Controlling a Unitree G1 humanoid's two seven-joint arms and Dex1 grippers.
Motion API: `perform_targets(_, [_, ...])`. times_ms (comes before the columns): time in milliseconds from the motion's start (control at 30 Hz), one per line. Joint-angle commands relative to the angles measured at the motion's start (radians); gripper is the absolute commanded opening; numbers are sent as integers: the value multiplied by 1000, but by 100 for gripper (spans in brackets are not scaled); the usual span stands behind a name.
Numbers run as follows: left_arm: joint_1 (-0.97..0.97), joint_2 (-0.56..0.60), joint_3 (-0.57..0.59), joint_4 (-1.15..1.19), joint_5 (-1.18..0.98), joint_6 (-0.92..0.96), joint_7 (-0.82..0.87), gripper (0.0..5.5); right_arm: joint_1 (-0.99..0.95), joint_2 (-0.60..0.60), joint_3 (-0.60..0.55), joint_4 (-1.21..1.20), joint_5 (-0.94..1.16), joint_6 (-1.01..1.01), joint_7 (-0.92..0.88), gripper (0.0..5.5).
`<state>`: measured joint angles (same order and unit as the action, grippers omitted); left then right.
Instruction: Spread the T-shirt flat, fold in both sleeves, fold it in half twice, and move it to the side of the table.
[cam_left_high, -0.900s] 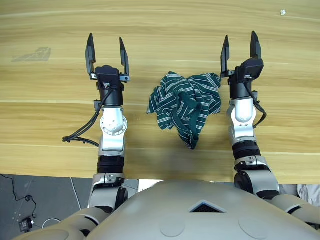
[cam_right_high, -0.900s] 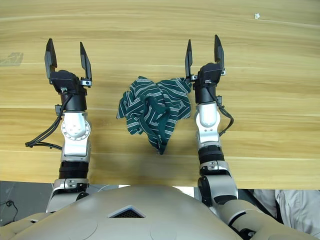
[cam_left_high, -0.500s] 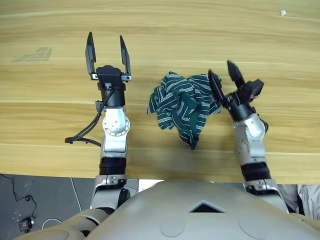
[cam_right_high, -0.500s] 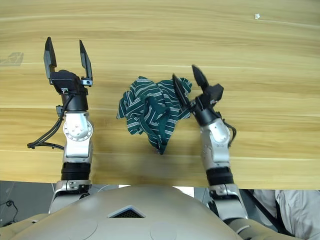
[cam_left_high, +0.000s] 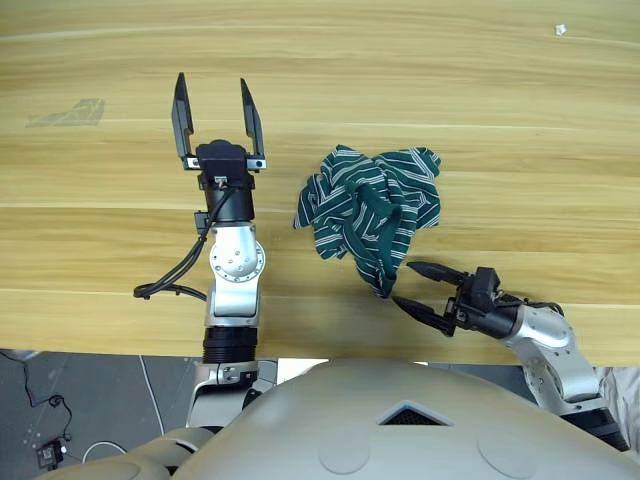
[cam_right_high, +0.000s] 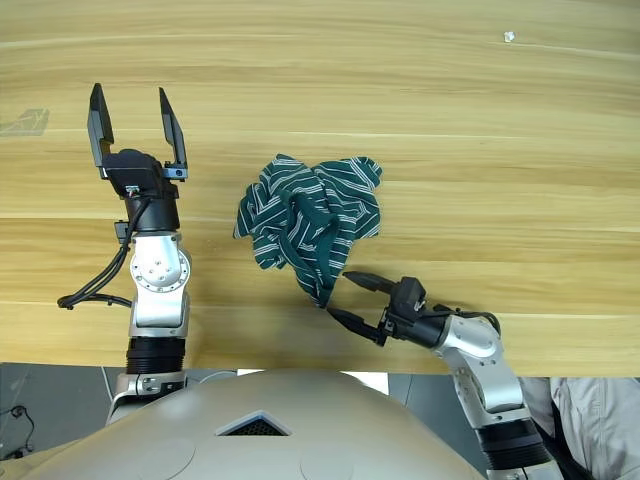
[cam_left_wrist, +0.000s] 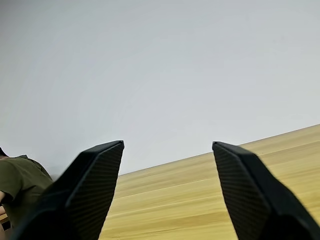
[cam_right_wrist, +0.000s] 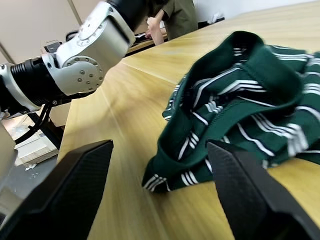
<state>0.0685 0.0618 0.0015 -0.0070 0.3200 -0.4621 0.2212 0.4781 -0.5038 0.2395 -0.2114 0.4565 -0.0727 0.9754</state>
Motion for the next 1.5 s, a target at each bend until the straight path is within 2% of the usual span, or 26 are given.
perform_targets(33, [0,2,-5,-5,5,12,0,331,-9,29,22,18,-50,-17,-20,344])
perform_targets(567, [3,8,-3,3,-3,14,-2,331,-33,79,33,76,-77,-30,-31,344])
perform_targets(767, [-4,9,-3,15,-5,16,-2,331,-41,84,50,79,-84,-24,-24,228])
perform_targets(967, [-5,9,-3,20,-4,16,-1,331,-46,86,60,89,-96,-27,-24,141])
perform_targets(1200, [-4,14,2,26,-8,11,-1,331,-50,99,73,111,-124,-57,-35,5])
perform_targets(1500, [-8,18,2,33,-10,10,-1,331,-62,99,65,94,-116,-64,-30,2])
